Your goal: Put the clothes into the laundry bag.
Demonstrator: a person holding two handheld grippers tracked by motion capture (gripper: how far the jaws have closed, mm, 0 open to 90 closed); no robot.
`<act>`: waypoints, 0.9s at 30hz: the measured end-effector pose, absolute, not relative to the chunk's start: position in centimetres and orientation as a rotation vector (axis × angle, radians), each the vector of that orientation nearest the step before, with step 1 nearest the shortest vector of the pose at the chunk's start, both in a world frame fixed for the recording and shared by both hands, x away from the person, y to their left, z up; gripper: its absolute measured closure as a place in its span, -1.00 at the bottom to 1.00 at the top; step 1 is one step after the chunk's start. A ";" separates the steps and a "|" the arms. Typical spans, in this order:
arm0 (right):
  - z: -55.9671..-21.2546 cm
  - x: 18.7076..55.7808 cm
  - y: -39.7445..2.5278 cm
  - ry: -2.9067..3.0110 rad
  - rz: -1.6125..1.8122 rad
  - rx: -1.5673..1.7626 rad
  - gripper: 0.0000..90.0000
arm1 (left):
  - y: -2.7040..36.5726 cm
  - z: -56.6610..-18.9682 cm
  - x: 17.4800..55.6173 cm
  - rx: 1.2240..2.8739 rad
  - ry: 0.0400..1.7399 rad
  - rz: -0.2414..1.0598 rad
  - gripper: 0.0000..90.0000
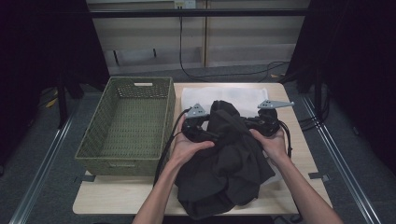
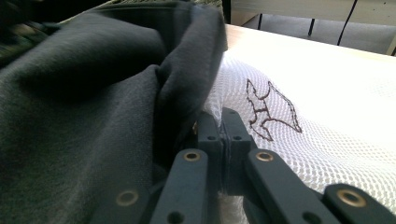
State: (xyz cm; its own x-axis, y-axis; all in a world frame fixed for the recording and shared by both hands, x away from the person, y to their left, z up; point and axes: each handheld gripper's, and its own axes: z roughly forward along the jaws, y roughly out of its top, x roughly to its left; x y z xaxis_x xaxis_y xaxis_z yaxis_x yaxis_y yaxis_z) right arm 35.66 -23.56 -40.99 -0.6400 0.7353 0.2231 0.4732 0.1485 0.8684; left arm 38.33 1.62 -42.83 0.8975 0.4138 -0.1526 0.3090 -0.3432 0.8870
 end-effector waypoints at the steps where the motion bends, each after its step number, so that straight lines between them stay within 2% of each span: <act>1: -41.0 35.6 -23.5 2.175 1.488 1.175 0.97 | 1.3 -43.1 38.4 1.969 0.520 0.109 -0.72; 2: -41.0 35.6 -23.5 2.177 1.482 1.174 0.97 | 1.1 -43.3 38.5 1.972 0.506 0.095 -0.51; 4: -41.1 35.6 -23.3 2.190 1.453 1.165 0.97 | 1.0 -43.4 38.2 1.973 0.459 0.049 0.12; 5: -41.1 35.6 -23.3 2.188 1.453 1.169 0.97 | 1.0 -43.1 37.8 1.996 0.458 0.114 0.40; 7: -41.1 35.7 -23.3 2.185 1.452 1.171 0.97 | 1.3 -42.5 37.0 1.983 0.436 0.151 0.69; 10: -41.0 35.7 -23.5 2.182 1.462 1.174 0.97 | 1.8 -41.7 36.3 1.961 0.403 0.139 0.83; 17: -41.0 35.5 -23.3 2.167 1.472 1.160 0.97 | 0.2 -41.8 34.7 2.000 0.315 0.125 0.87; 20: -40.9 35.5 -23.3 2.167 1.478 1.145 0.97 | -0.8 -43.6 35.2 2.075 0.309 0.060 0.88; 21: -40.9 35.4 -23.3 2.163 1.480 1.151 0.97 | -0.8 -43.6 35.2 2.075 0.309 0.060 0.88; 22: -40.7 35.4 -23.3 2.158 1.490 1.147 0.97 | -1.8 -44.8 35.2 2.175 0.296 0.091 0.88; 27: -39.3 34.6 -22.6 2.176 1.480 1.075 0.98 | -3.0 -46.9 35.8 2.231 0.365 0.095 0.88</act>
State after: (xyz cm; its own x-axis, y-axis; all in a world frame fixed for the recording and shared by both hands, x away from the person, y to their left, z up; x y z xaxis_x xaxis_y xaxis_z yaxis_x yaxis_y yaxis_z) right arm 34.57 -22.56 -39.26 -0.6761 0.7193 0.1597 0.4128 0.1903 0.8907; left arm 35.81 -3.02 -46.88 0.9544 0.2933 -0.0563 0.2285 -0.5955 0.7702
